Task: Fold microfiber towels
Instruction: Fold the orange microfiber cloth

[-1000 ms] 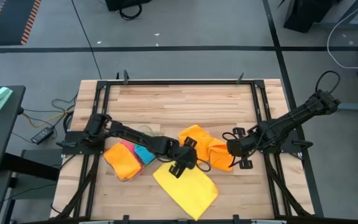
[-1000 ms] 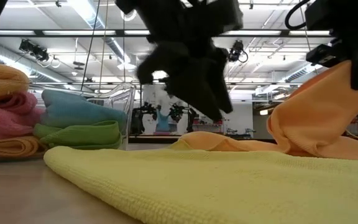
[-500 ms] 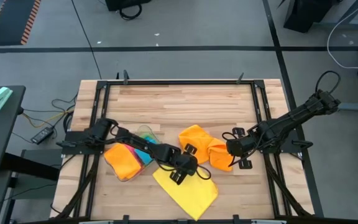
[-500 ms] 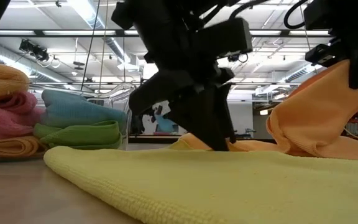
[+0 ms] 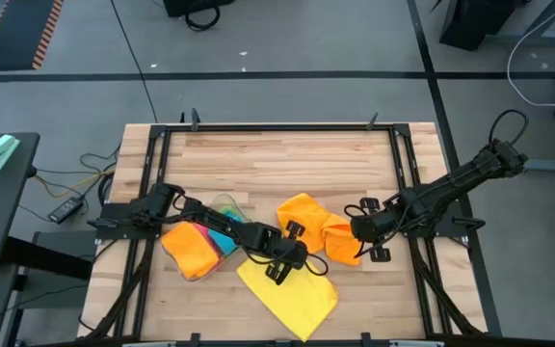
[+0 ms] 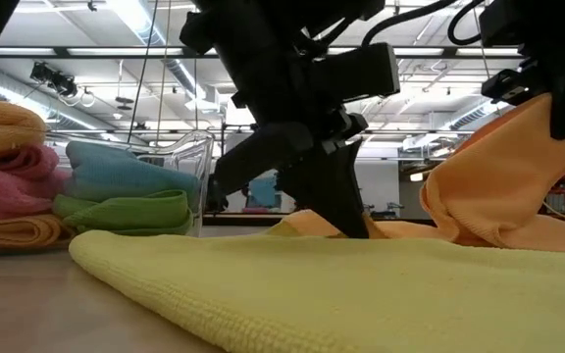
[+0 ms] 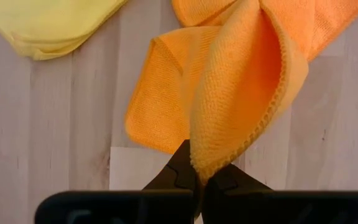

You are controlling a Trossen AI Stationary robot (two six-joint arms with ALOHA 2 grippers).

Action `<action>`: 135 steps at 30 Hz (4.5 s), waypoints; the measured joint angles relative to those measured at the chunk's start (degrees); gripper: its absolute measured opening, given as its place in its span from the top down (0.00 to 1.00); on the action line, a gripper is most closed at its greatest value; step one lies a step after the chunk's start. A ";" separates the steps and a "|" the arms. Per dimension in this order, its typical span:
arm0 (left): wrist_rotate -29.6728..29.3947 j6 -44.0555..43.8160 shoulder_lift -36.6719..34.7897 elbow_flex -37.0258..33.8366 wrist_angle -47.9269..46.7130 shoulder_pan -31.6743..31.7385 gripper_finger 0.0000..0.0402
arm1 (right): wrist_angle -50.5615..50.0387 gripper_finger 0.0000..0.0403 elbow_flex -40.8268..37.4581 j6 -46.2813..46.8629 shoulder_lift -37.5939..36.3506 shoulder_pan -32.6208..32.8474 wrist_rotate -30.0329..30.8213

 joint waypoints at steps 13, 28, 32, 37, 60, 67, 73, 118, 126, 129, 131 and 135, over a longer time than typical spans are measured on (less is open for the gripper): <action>-2.56 -0.31 -17.22 0.02 -11.12 1.01 0.96 | -10.34 0.99 7.70 -7.60 0.02 0.04 -0.59; -7.95 -1.42 -30.00 0.00 -11.42 5.23 0.97 | -35.88 0.99 24.27 -21.89 -0.02 0.02 25.92; -9.73 -1.26 -32.15 0.00 -8.87 8.32 0.98 | -37.39 0.99 25.75 -24.84 -0.02 -0.71 37.16; -12.99 6.43 -35.16 0.09 -3.93 12.14 0.95 | -38.10 0.99 26.21 -32.52 0.00 -4.51 46.68; 10.71 -5.91 -25.34 -0.46 -12.98 6.42 0.95 | -13.54 0.99 5.19 -27.62 -0.06 -2.64 18.37; 12.59 -8.52 -18.76 -0.48 -13.92 -0.62 0.98 | 5.19 0.99 -5.42 -21.46 0.85 8.82 7.01; 17.93 -13.19 -18.81 -0.46 -11.91 -1.93 0.93 | 11.84 0.98 -5.22 -19.91 1.68 14.28 4.97; 21.54 -3.20 -11.65 6.12 -8.57 -1.04 0.96 | 37.57 0.66 3.58 11.37 19.98 15.75 23.34; 13.95 -4.37 -9.97 6.12 -3.60 -1.10 0.95 | 45.91 0.66 3.48 13.18 24.50 14.29 24.24; 10.71 -4.39 -9.44 6.10 -3.05 -1.20 0.96 | 46.73 0.66 3.48 15.42 24.34 14.42 24.68; 10.08 -4.35 -9.44 6.12 -2.02 -1.20 0.98 | 46.74 0.66 3.48 16.56 24.25 14.40 24.84; 10.01 -4.39 -9.46 6.12 -0.52 -1.20 0.98 | 46.93 0.67 3.52 17.16 24.61 14.36 27.11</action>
